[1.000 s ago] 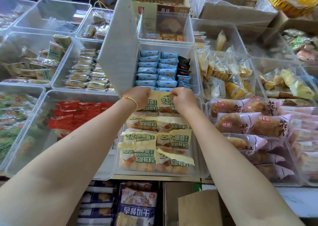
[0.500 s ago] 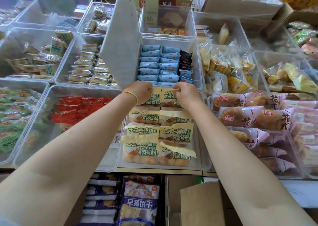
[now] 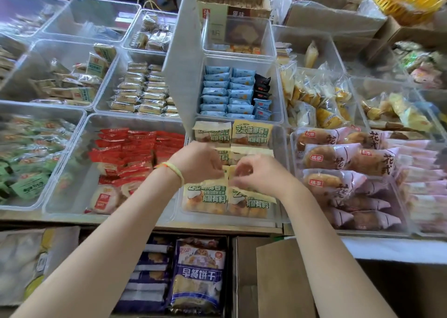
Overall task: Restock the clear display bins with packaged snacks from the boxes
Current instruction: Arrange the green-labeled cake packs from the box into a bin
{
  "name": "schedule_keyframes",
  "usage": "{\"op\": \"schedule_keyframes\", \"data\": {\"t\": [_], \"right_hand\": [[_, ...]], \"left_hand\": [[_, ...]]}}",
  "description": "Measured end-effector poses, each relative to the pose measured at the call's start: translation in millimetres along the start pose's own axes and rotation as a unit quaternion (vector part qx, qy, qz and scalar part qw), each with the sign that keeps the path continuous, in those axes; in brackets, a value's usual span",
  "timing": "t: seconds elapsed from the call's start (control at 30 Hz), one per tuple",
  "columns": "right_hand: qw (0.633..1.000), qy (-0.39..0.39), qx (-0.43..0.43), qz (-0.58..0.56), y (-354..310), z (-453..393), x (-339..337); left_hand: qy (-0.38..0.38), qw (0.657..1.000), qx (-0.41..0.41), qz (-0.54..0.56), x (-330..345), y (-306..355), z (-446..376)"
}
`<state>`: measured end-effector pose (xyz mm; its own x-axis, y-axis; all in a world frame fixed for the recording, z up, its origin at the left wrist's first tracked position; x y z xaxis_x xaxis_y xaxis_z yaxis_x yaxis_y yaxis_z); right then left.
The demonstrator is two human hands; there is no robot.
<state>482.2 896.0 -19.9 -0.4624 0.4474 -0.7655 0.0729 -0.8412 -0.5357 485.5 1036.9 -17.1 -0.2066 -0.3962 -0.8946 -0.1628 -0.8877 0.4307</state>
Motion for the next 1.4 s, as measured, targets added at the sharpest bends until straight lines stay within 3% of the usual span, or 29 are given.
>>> {"op": "schedule_keyframes", "data": {"t": [0.1,0.3,0.47,0.97,1.07,1.23,1.4], "right_hand": [[0.996,-0.027,0.033,0.074,16.3,13.2,25.9],[0.99,0.113,0.006,0.087,24.6,22.9,23.5],[0.985,0.157,-0.014,0.071,16.2,19.2,18.3],[0.98,0.183,-0.043,0.065,37.7,28.2,18.5],[0.98,0.176,-0.069,0.053,36.2,26.9,18.0],[0.967,0.23,-0.11,-0.007,35.5,54.2,3.4],[0.962,0.253,-0.094,-0.046,46.4,110.6,-12.6]], "left_hand": [[0.009,1.0,-0.015,-0.018,20.3,0.1,12.0],[0.056,0.992,0.001,-0.114,29.6,19.3,25.1],[0.014,0.988,-0.006,-0.153,52.6,24.1,35.4],[0.101,0.99,-0.063,-0.078,36.3,28.2,51.4],[0.141,0.985,-0.092,-0.039,32.9,28.4,65.0],[0.222,0.969,-0.103,-0.003,25.8,49.4,90.8],[0.147,0.986,-0.068,0.026,41.7,87.3,87.7]]}}
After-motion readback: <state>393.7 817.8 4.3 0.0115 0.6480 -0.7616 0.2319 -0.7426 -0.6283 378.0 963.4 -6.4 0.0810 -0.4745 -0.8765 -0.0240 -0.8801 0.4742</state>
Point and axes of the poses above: each hand's wrist, its own z-axis away from the middle knuckle, its own x-axis out of the palm, y = z × x, the point moved 8 cm from there along -z, towards the middle knuckle, and after that the axes turned 9 degrees about y, right-handed, at the moved point
